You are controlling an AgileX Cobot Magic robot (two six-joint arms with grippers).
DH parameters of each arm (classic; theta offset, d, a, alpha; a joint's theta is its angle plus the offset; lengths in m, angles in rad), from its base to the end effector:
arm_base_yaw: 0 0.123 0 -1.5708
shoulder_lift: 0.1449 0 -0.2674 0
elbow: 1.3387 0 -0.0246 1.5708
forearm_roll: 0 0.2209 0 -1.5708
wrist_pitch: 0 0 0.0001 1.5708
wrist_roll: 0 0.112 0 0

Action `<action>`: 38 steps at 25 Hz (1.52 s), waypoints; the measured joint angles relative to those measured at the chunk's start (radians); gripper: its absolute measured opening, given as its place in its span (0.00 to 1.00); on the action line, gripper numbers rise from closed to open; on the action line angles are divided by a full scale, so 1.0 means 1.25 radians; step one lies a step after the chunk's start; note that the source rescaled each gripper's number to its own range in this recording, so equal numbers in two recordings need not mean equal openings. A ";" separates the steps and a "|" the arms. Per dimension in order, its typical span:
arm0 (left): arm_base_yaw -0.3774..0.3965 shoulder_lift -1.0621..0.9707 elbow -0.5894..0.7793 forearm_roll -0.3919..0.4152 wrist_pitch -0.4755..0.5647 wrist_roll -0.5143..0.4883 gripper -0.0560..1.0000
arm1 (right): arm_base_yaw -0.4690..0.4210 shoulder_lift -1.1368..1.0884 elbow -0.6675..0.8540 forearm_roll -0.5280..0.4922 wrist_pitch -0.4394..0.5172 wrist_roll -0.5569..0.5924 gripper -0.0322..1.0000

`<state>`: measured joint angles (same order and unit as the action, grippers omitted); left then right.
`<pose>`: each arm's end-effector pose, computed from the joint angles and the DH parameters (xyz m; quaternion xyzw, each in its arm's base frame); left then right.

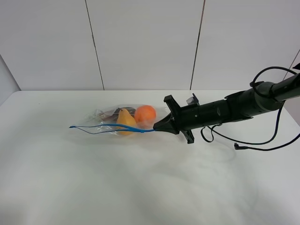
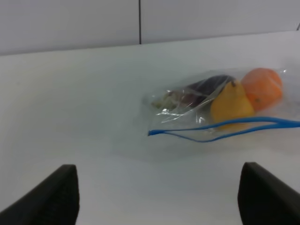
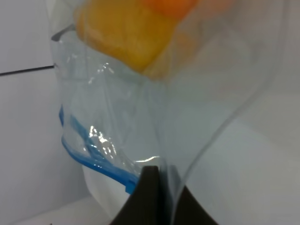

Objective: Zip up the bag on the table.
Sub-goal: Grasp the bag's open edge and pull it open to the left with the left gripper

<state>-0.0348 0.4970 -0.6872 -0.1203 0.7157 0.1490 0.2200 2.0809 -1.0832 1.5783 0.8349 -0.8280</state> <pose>0.0924 -0.0121 0.3201 0.0603 0.8404 -0.0270 0.5379 0.3375 0.1606 0.1167 0.0995 0.8680 0.4788 0.0858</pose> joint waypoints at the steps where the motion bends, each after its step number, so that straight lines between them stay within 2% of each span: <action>1: 0.000 0.037 0.000 -0.014 -0.019 0.011 1.00 | 0.000 0.000 0.000 0.000 0.000 -0.001 0.03; 4: 0.000 0.134 0.000 -0.046 -0.082 0.093 1.00 | 0.000 0.000 0.000 -0.001 0.002 -0.007 0.03; 7: -0.020 0.216 0.000 -0.113 -0.120 0.174 1.00 | 0.000 0.000 0.000 -0.001 0.007 -0.018 0.03; 10: -0.086 0.274 0.000 -0.166 -0.123 0.262 1.00 | 0.000 0.000 0.000 -0.001 0.013 -0.021 0.03; 12: -0.145 0.312 0.000 -0.172 -0.123 0.302 1.00 | 0.000 0.000 0.000 -0.003 0.013 -0.021 0.03; 20: -0.378 0.450 0.000 -0.143 -0.144 0.323 1.00 | 0.000 0.000 0.000 -0.007 0.017 -0.021 0.03; 25: -0.485 0.509 0.000 -0.139 -0.167 0.323 1.00 | 0.000 0.000 0.000 -0.009 0.020 -0.021 0.03; 28: -0.513 0.516 0.000 -0.138 -0.223 0.323 1.00 | 0.000 0.000 0.000 -0.009 0.020 -0.021 0.03; 32: -0.515 0.528 0.000 -0.136 -0.301 0.356 1.00 | 0.000 0.000 0.000 -0.009 0.019 -0.021 0.03; 38: -0.518 0.641 -0.003 -0.136 -0.363 0.404 1.00 | 0.000 0.000 0.000 -0.009 0.019 -0.021 0.03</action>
<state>-0.6827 1.2987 -0.6907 -0.2900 0.2617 0.6540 0.2200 2.0809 -1.0832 1.5668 0.8585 -0.8540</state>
